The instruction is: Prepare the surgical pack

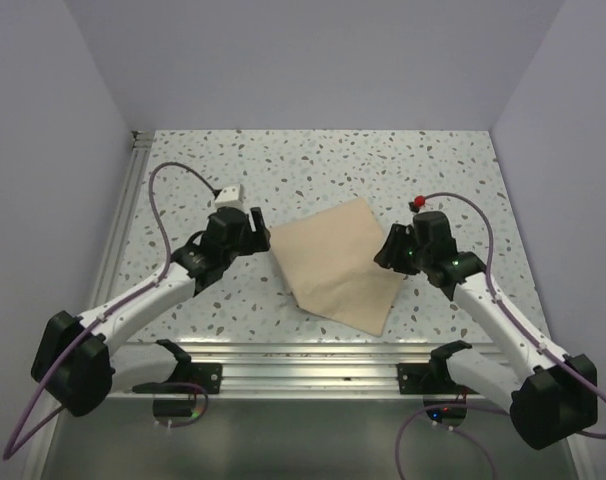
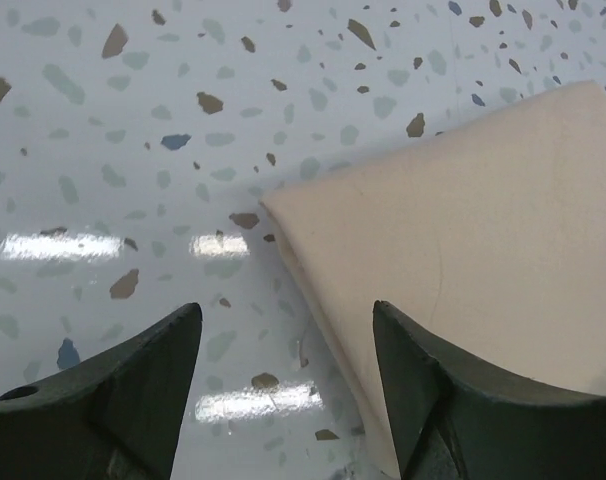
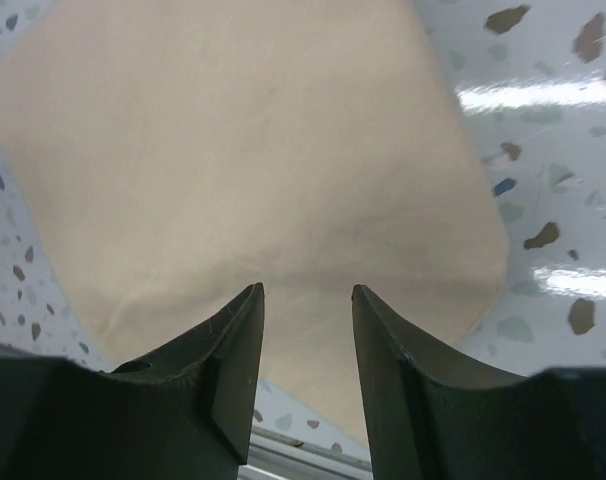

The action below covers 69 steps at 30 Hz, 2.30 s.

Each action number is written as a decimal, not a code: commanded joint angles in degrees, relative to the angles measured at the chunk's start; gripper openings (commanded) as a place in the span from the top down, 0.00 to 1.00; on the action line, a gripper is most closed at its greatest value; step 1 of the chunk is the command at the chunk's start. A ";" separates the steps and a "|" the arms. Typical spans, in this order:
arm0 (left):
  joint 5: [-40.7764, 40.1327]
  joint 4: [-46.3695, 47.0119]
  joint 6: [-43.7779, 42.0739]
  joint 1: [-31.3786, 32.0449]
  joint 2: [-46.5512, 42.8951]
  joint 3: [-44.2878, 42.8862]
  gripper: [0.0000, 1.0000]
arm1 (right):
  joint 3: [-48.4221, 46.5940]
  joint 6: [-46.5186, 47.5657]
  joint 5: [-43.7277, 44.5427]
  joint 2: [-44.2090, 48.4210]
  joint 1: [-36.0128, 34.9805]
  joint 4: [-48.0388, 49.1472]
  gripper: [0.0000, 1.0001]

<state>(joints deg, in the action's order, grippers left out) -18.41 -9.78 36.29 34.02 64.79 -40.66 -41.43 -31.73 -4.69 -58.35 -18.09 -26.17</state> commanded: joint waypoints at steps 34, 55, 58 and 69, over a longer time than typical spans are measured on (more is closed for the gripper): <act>9.76 12.24 -3.25 0.07 33.92 -15.53 0.35 | -4.70 3.25 -2.52 -33.49 3.41 10.98 0.80; 6.02 -3.13 -20.38 17.56 33.11 -35.17 0.33 | -2.69 0.88 7.86 -13.11 3.41 -8.71 0.58; 6.29 -4.98 -21.17 20.02 37.06 -39.57 0.34 | -0.06 -1.23 8.20 -9.96 3.41 -7.15 0.60; 5.06 -9.73 -21.97 24.16 47.61 -46.96 0.41 | 3.89 -4.92 1.10 -7.57 3.41 0.32 0.59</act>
<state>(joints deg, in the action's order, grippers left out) -12.25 -17.98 15.79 57.25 112.01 -84.88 -39.05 -34.26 0.23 -67.02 -14.87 -30.37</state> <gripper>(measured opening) 0.592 0.410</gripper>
